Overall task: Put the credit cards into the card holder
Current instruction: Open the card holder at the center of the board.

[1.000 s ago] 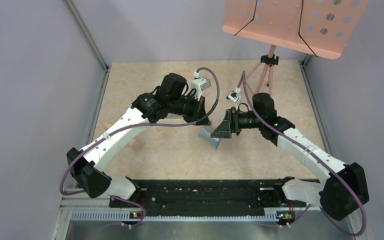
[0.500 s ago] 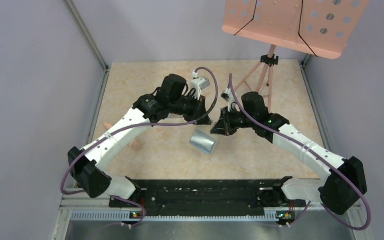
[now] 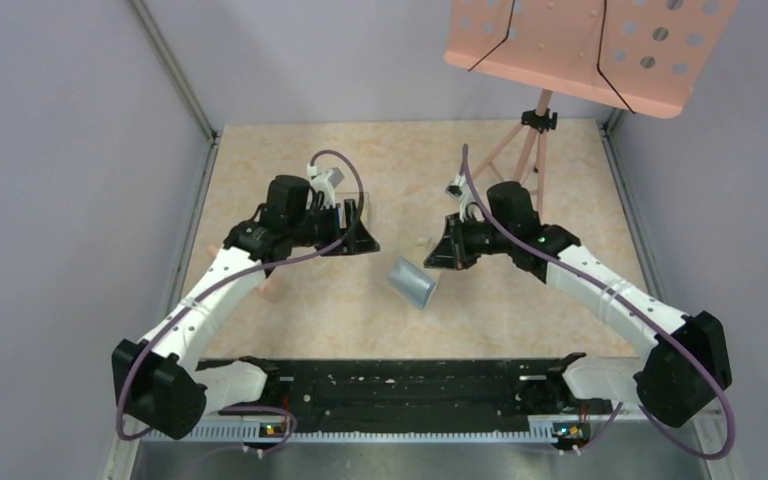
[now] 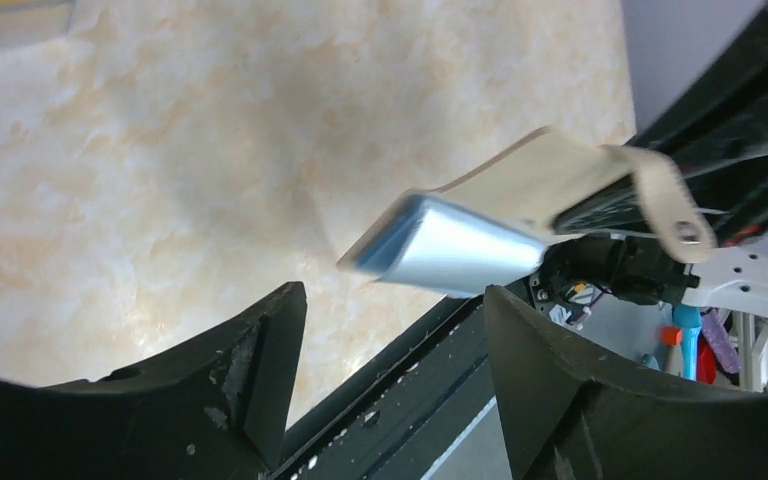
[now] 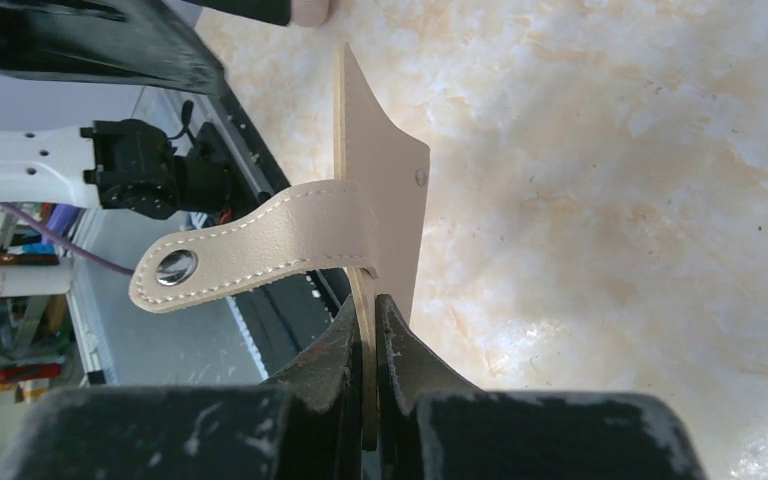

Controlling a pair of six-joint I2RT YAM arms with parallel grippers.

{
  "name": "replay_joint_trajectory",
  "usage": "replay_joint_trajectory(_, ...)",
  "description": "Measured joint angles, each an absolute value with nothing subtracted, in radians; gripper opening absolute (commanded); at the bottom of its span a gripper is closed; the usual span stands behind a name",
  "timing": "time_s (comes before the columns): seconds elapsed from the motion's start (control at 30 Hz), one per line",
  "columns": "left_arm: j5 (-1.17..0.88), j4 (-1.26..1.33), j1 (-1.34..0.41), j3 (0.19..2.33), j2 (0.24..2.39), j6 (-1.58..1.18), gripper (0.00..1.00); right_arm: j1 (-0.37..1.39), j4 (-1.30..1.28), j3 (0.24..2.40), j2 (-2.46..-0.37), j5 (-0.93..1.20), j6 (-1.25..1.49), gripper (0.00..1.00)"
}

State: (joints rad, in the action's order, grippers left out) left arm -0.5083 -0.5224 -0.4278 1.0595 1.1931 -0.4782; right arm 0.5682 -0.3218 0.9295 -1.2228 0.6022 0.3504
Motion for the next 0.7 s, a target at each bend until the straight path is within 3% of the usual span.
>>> replay_joint_trajectory(0.2, -0.545, -0.523, -0.369, 0.937, 1.218, -0.505, 0.63, 0.516, -0.305, 0.929, -1.243, 0.711, 0.352, 0.0)
replay_joint_trajectory(0.53, -0.634, -0.499, -0.395, 0.937, 1.384, -0.513, 0.61, 0.507, -0.277, 0.929, -1.283, 0.801, 0.38, 0.0)
replay_joint_trajectory(0.7, -0.636, -0.5, -0.434, 0.973, 1.44, -0.498, 0.52, 0.507, -0.269, 0.929, -1.286, 0.809, 0.39, 0.0)
